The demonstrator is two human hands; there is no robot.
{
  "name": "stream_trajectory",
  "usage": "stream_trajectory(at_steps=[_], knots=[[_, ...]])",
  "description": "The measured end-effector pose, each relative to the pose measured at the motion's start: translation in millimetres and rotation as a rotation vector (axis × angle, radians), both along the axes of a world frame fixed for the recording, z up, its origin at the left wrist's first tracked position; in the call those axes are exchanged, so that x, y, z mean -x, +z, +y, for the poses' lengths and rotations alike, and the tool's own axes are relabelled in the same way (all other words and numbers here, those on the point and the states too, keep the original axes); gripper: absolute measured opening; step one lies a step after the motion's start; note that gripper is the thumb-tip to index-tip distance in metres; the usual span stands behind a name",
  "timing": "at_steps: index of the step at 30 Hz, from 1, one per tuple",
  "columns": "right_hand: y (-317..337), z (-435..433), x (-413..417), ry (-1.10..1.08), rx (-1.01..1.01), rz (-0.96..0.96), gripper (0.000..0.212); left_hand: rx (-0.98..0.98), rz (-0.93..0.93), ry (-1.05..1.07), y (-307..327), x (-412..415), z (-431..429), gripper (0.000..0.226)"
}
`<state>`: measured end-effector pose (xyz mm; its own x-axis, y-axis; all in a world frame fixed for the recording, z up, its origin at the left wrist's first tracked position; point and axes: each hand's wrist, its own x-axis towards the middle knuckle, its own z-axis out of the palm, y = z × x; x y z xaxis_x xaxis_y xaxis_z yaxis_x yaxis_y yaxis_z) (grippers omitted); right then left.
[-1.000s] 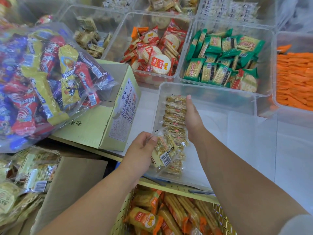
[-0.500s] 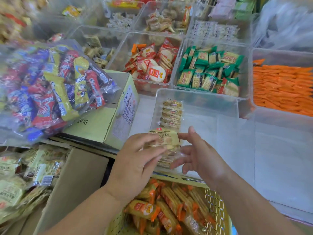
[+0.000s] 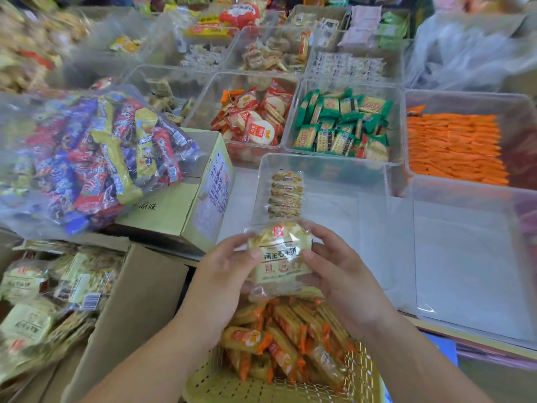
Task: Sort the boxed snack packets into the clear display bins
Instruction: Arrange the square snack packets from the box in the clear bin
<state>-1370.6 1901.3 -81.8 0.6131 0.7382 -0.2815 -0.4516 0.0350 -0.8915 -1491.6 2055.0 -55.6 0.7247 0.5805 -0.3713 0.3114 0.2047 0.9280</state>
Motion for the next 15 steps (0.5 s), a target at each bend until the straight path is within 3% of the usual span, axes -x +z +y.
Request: stream_trajectory(at_steps=[2,5,7,10,12,15], knots=[[0.9,-1.6,2.9,-0.043,0.050,-0.076,0.039,-0.019,-0.022,-0.049,2.3,-0.7,-1.9,0.022],[-1.8,-0.3,6.3,-0.229,0.309,-0.290,0.023,-0.196,-0.054,-0.135,4.8,-1.1,-5.6,0.015],[2.1,-0.4,8.4,-0.308,0.320,-0.190,0.020,-0.471,-0.049,-0.195,4.0,-4.7,-8.6,0.022],[3.4,-2.9,3.3,-0.107,0.089,0.096,0.050,-0.883,-0.099,-0.361,-1.2,-12.8,-10.9,0.027],[4.3,-1.3,-2.5,-0.044,0.033,0.126,0.040,-0.951,-0.084,-0.519,-10.0,-15.0,-10.3,0.033],[-6.5,-1.6,-24.3,-0.136,0.119,0.035,0.019,-0.899,0.026,-0.591,-22.8,-16.0,-4.9,0.045]])
